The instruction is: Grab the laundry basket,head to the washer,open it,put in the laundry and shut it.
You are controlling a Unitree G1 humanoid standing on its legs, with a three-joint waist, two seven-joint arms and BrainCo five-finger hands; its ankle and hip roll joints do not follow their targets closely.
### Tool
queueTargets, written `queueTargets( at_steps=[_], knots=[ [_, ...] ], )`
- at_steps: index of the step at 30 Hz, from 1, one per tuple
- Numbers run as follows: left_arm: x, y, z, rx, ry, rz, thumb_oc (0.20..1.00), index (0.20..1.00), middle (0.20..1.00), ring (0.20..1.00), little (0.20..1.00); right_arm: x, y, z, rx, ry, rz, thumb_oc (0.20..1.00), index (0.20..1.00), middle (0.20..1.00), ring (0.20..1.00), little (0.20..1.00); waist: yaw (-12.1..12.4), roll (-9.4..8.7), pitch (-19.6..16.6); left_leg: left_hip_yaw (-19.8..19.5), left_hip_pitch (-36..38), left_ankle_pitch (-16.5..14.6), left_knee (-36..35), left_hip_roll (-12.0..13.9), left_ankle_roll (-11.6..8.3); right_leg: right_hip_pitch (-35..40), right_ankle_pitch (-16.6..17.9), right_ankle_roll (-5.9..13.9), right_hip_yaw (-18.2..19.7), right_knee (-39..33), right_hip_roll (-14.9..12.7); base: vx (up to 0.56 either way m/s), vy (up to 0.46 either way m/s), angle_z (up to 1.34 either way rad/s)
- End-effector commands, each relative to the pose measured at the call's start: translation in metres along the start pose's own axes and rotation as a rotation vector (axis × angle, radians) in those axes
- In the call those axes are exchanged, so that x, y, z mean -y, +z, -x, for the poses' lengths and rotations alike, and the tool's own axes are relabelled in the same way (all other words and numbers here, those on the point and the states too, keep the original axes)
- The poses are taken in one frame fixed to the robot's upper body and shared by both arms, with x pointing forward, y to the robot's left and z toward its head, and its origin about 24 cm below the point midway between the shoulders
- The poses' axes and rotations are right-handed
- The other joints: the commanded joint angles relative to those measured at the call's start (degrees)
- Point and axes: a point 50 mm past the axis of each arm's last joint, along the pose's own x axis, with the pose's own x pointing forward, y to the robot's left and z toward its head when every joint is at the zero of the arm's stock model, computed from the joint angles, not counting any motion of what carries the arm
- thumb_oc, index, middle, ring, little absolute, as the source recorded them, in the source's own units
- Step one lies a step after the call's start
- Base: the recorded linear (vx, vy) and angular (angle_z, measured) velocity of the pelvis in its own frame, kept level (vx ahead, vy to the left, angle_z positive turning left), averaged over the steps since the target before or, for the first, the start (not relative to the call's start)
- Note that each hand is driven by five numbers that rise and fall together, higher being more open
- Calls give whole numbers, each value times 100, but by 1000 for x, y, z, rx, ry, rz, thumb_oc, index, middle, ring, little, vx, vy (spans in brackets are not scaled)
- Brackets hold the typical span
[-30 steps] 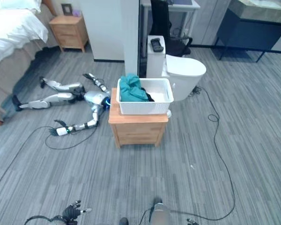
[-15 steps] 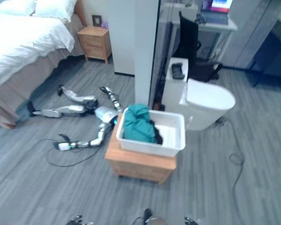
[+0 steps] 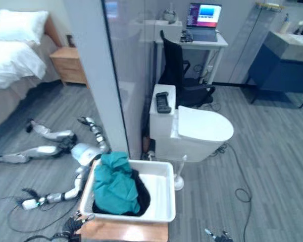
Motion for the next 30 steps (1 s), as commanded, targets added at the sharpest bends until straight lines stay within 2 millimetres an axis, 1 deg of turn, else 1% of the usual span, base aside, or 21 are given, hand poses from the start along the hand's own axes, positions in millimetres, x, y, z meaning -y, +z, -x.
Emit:
queueTargets(
  at_steps=[1, 4, 7, 10, 12, 15, 17, 19, 20, 22, 23, 24, 25, 27, 28, 29, 30],
  knots=[
    [-14, -5, 5, 17, 49, 21, 1000, 1000, 1000, 1000, 1000, 1, 26, -7, 85, -5, 2, 1000, 1000, 1000, 1000, 1000, 368, -117, -187, 88, -207, -583, 692, 395, -1240, 452, 1434, -9, -82, -1378, -278, 110, 91, 5],
    [-16, -10, 6, -5, 54, 18, 1000, 1000, 1000, 1000, 1000, -1, 20, -6, 58, 11, 19, 1000, 1000, 1000, 1000, 1000, 393, -112, -233, 131, -96, -611, 594, 387, -1227, 468, 1440, 16, -96, -1404, -314, 50, 34, 41],
    [-15, -16, 8, -34, 55, 8, 1000, 1000, 1000, 1000, 1000, -3, 6, -4, -3, 31, 49, 1000, 1000, 1000, 1000, 1000, 415, -120, -254, 115, 3, -627, 513, 378, -1215, 494, 1426, 24, -115, -1408, -314, 45, 7, -16],
    [-16, -20, 9, -51, 58, 10, 1000, 1000, 1000, 1000, 1000, 1, -8, -2, -63, 23, 54, 1000, 1000, 1000, 1000, 1000, 435, -134, -264, 94, 91, -628, 463, 370, -1222, 550, 1423, 26, -178, -1436, -316, 35, -12, -4],
    [-18, -23, 10, -62, 68, 13, 1000, 1000, 1000, 1000, 1000, 3, -13, 0, -85, 19, 51, 1000, 1000, 1000, 1000, 1000, 442, -139, -265, 67, 137, -615, 421, 375, -1233, 575, 1422, 25, -204, -1460, -306, 18, -25, 10],
    [-24, -26, 13, -66, 95, 29, 1000, 1000, 1000, 1000, 1000, 3, -16, 1, -87, 14, 25, 1000, 1000, 1000, 1000, 1000, 444, -130, -265, 57, 199, -595, 356, 387, -1254, 596, 1416, 29, -250, -1496, -299, 20, -23, -12],
    [-31, -24, 15, -33, 126, 65, 1000, 1000, 1000, 1000, 1000, 5, -15, 2, -69, 3, -6, 1000, 1000, 1000, 1000, 1000, 453, -126, -258, 46, 234, -569, 316, 399, -1266, 609, 1410, 31, -286, -1516, -292, 15, -19, -8],
    [-31, -24, 15, -34, 126, 64, 1000, 1000, 1000, 1000, 1000, 5, -15, 2, -70, 2, -5, 1000, 1000, 1000, 1000, 1000, 450, -127, -261, 44, 236, -568, 313, 398, -1267, 611, 1409, 31, -288, -1517, -292, 2, -15, 9],
    [-45, -12, 19, 53, 188, 141, 1000, 1000, 1000, 1000, 1000, -1, 5, 2, 50, 20, -28, 1000, 1000, 1000, 1000, 1000, 431, -119, -234, 19, 223, -520, 268, 420, -1290, 590, 1406, 34, -337, -1530, -283, -7, -24, 10],
    [-55, 1, 22, 120, 218, 149, 1000, 1000, 1000, 1000, 1000, 0, 27, 2, 142, 34, -6, 1000, 1000, 1000, 1000, 1000, 412, -105, -214, 21, 200, -481, 226, 436, -1304, 554, 1408, 38, -375, -1549, -272, -6, -12, 3],
    [-55, 1, 22, 119, 218, 149, 1000, 1000, 1000, 1000, 1000, 0, 27, 2, 141, 34, -5, 1000, 1000, 1000, 1000, 1000, 408, -104, -220, 19, 199, -478, 223, 436, -1304, 553, 1408, 38, -378, -1549, -271, -41, 18, 0],
    [-69, 30, 23, 219, 251, 88, 1000, 1000, 1000, 1000, 1000, -3, 64, 4, 275, 69, 50, 1000, 1000, 1000, 1000, 1000, 391, -72, -169, 8, 125, -426, 173, 462, -1312, 459, 1421, 31, -422, -1565, -249, -37, 18, -1],
    [-69, 29, 24, 218, 252, 88, 1000, 1000, 1000, 1000, 1000, -3, 64, 5, 274, 69, 51, 1000, 1000, 1000, 1000, 1000, 385, -72, -173, 4, 121, -426, 174, 462, -1312, 456, 1420, 30, -425, -1563, -248, -55, 23, 3],
    [-76, 49, 25, 280, 275, 41, 1000, 1000, 1000, 1000, 1000, -7, 83, 10, 355, 98, 85, 1000, 1000, 1000, 1000, 1000, 354, -56, -130, -12, 62, -403, 148, 479, -1320, 396, 1427, 22, -461, -1569, -229, -34, 12, 8],
    [-76, 49, 25, 279, 275, 41, 1000, 1000, 1000, 1000, 1000, -7, 83, 10, 355, 98, 85, 1000, 1000, 1000, 1000, 1000, 353, -56, -132, -13, 61, -403, 148, 479, -1320, 395, 1427, 22, -462, -1569, -229, -44, 20, 11],
    [-81, 68, 27, 343, 276, 3, 1000, 1000, 1000, 1000, 1000, -7, 99, 15, 422, 111, 119, 1000, 1000, 1000, 1000, 1000, 340, -51, -87, -31, -10, -388, 133, 499, -1321, 348, 1429, 20, -484, -1588, -222, -48, 23, 10],
    [-84, 78, 29, 383, 281, 8, 1000, 1000, 1000, 1000, 1000, -9, 105, 17, 447, 121, 130, 1000, 1000, 1000, 1000, 1000, 340, -45, -58, -46, -53, -378, 131, 504, -1322, 314, 1432, 18, -500, -1587, -219, -77, 30, 10]
  ],
)
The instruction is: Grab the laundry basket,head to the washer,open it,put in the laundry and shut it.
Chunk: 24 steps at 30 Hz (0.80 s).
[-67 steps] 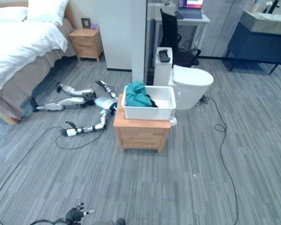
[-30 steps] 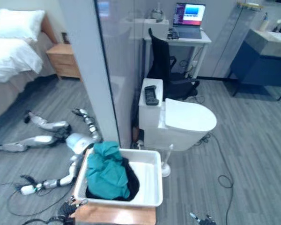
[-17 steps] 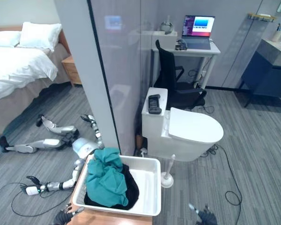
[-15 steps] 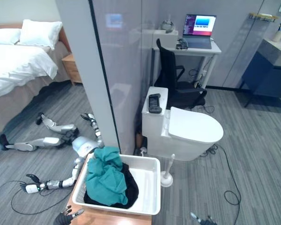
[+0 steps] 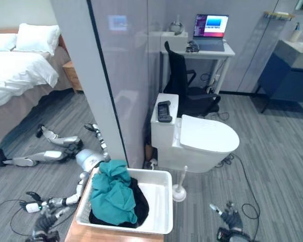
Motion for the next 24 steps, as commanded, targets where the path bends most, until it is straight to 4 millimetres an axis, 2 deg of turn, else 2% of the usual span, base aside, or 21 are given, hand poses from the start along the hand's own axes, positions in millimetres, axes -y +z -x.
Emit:
queueTargets(
  at_steps=[1, 3, 4, 5, 11, 15, 18, 20, 24],
  knots=[
    [-11, 51, -19, 182, 40, -33, 1000, 1000, 1000, 1000, 1000, 0, 30, -11, 104, 12, 61, 1000, 1000, 1000, 1000, 1000, -10, -271, 256, -228, -109, -51, 158, 113, -89, 11, -68, 267, -334, 222, -26, -80, 24, 10],
    [-8, 77, -22, 270, 9, -56, 1000, 1000, 1000, 1000, 1000, -9, 34, -14, 107, 54, 95, 1000, 1000, 1000, 1000, 1000, 29, -255, 391, -292, -288, 0, 166, 130, -85, -129, -52, 254, -403, 238, -21, -114, 23, 13],
    [-8, 77, -22, 270, 10, -56, 1000, 1000, 1000, 1000, 1000, -10, 34, -14, 107, 55, 95, 1000, 1000, 1000, 1000, 1000, 24, -255, 388, -295, -296, 2, 168, 130, -85, -136, -52, 254, -406, 241, -21, -118, 21, 14],
    [-4, 86, -23, 296, -11, -61, 1000, 1000, 1000, 1000, 1000, -14, 35, -16, 101, 70, 104, 1000, 1000, 1000, 1000, 1000, 48, -245, 459, -319, -363, 22, 173, 133, -82, -203, -41, 248, -431, 258, -16, -113, 13, 11],
    [26, 123, -25, 403, -147, -91, 1000, 1000, 1000, 1000, 1000, -52, 46, -30, 95, 165, 122, 1000, 1000, 1000, 1000, 1000, 157, -214, 902, -467, -906, 135, 358, 152, -75, -630, 29, 194, -509, 373, -14, -153, 14, 10],
    [45, 132, -28, 410, -190, -106, 1000, 1000, 1000, 1000, 1000, -88, 61, -33, 128, 260, 128, 1000, 1000, 1000, 1000, 1000, 194, -219, 1135, -519, -1306, 171, 533, 133, -60, -984, 107, 160, -482, 452, 3, -145, 15, 10],
    [53, 135, -27, 411, -212, -153, 1000, 1000, 1000, 1000, 1000, -118, 80, -27, 202, 361, 160, 1000, 1000, 1000, 1000, 1000, 235, -240, 1268, -531, -1565, 176, 661, 124, -43, -1219, 173, 139, -434, 496, -4, -103, 23, 0],
    [53, 136, -27, 410, -214, -163, 1000, 1000, 1000, 1000, 1000, -126, 85, -25, 223, 385, 174, 1000, 1000, 1000, 1000, 1000, 245, -245, 1288, -535, -1649, 177, 698, 119, -38, -1302, 185, 132, -425, 521, -3, -64, 16, -5],
    [61, 146, -22, 438, -274, -245, 1000, 1000, 1000, 1000, 1000, -152, 109, -21, 303, 445, 238, 1000, 1000, 1000, 1000, 1000, 336, -217, 1412, -540, -1854, 220, 753, 72, -15, -1486, 230, 121, -405, 544, -10, -61, 33, -5]
  ],
)
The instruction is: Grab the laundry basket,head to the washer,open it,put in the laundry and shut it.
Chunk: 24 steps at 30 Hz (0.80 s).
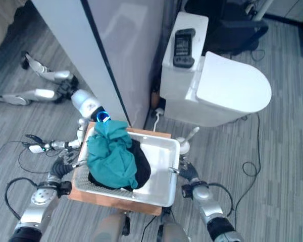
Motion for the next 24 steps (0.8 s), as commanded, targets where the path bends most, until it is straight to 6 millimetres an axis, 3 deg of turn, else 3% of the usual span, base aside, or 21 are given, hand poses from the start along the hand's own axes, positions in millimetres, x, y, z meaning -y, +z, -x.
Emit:
queueTargets(
  at_steps=[1, 4, 10, 16, 24],
  knots=[
    [-9, 18, -1, 61, -46, -132, 1000, 1000, 1000, 1000, 1000, -12, 16, -2, 65, 18, 48, 1000, 1000, 1000, 1000, 1000, 166, -134, -208, -231, -661, -214, 721, -27, 14, -440, -1, 198, -101, 500, -148, -46, 22, -4],
    [-13, 37, -7, 106, -58, -229, 1000, 1000, 1000, 1000, 1000, -18, 26, -8, 76, 21, 70, 1000, 1000, 1000, 1000, 1000, 223, -101, -131, -265, -728, -176, 696, -62, 7, -504, 3, 189, -136, 516, -161, -41, 19, 2],
    [-11, 53, -20, 130, -39, -334, 1000, 1000, 1000, 1000, 1000, -22, 35, -16, 75, 16, 89, 1000, 1000, 1000, 1000, 1000, 247, -81, -60, -319, -769, -108, 582, -90, -14, -575, 3, 177, -214, 539, -183, -17, 4, 9],
    [-5, 60, -28, 141, -42, -410, 1000, 1000, 1000, 1000, 1000, -28, 40, -19, 84, 29, 105, 1000, 1000, 1000, 1000, 1000, 250, -60, -1, -297, -733, -82, 488, -105, -31, -577, 10, 189, -224, 531, -194, -6, 10, 2],
    [-3, 57, -28, 125, -37, -535, 1000, 1000, 1000, 1000, 1000, -28, 33, -13, 68, 39, 140, 1000, 1000, 1000, 1000, 1000, 195, -41, 75, -258, -631, -110, 439, -108, -23, -568, -9, 206, -197, 563, -214, -1, 4, 0]
  ],
)
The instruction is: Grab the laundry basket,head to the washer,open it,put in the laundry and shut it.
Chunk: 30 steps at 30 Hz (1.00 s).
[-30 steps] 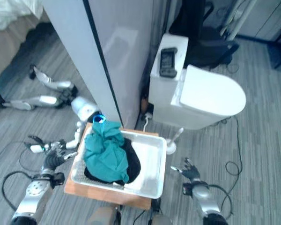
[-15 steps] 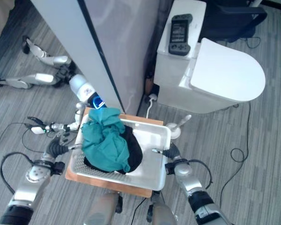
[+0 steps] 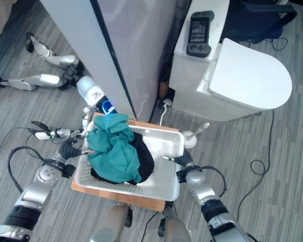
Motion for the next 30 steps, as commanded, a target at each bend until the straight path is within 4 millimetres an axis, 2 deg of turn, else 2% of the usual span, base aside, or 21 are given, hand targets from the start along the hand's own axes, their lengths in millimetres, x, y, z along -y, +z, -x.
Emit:
queueTargets(
  at_steps=[1, 7, 12, 15, 16, 22, 24, 25, 30],
  knots=[
    [-12, -9, 3, -26, 52, -94, 1000, 1000, 1000, 1000, 1000, -25, 1, 7, 35, 81, 14, 1000, 1000, 1000, 1000, 1000, -16, -151, -167, -123, -485, -126, 437, -91, -2, -494, -4, 195, -47, 564, -216, 0, 0, 0],
    [-15, -30, 19, -95, 84, -137, 1000, 1000, 1000, 1000, 1000, -13, -13, 16, 7, 60, 26, 1000, 1000, 1000, 1000, 1000, -46, -130, -148, -140, -449, -145, 420, -116, 28, -516, -21, 187, -9, 597, -216, 0, 0, 0],
    [-5, -51, 35, -153, 35, -166, 1000, 1000, 1000, 1000, 1000, -8, -20, 21, 0, 45, 21, 1000, 1000, 1000, 1000, 1000, -44, -116, -174, -134, -445, -150, 411, -118, 56, -558, -22, 195, 24, 616, -218, 0, 0, 0],
    [-3, -48, 35, -125, 33, -239, 1000, 1000, 1000, 1000, 1000, -8, -19, 23, 14, 41, 17, 1000, 1000, 1000, 1000, 1000, -50, -134, -184, -137, -444, -149, 389, -114, 54, -577, -32, 197, 29, 614, -210, 0, 0, 0],
    [7, -48, 31, -116, 18, -239, 1000, 1000, 1000, 1000, 1000, -10, -18, 23, 27, 33, 12, 1000, 1000, 1000, 1000, 1000, -70, -151, -186, -161, -454, -131, 371, -109, 49, -589, -44, 190, 33, 615, -200, 0, 0, 0],
    [42, -38, 15, -87, -34, -207, 1000, 1000, 1000, 1000, 1000, -16, -10, 21, 62, 26, 17, 1000, 1000, 1000, 1000, 1000, -140, -200, -135, -204, -470, -72, 300, -106, 37, -655, -68, 168, 25, 645, -162, 0, 0, 0],
    [44, -34, 12, -74, -35, -207, 1000, 1000, 1000, 1000, 1000, -16, -8, 21, 70, 25, 20, 1000, 1000, 1000, 1000, 1000, -142, -202, -123, -211, -476, -61, 285, -104, 37, -670, -67, 170, 23, 649, -159, -7, -15, 3],
    [49, -19, -1, -11, -4, -283, 1000, 1000, 1000, 1000, 1000, -25, 5, 18, 125, 40, 35, 1000, 1000, 1000, 1000, 1000, -159, -257, -67, -224, -484, -15, 211, -85, 21, -724, -64, 178, 12, 662, -150, -22, -37, 4],
    [53, -17, -7, -14, 12, -313, 1000, 1000, 1000, 1000, 1000, -35, 12, 15, 145, 72, 84, 1000, 1000, 1000, 1000, 1000, -158, -295, -13, -222, -477, -2, 173, -72, 19, -752, -59, 175, 7, 684, -146, -4, -6, 0]
  ],
)
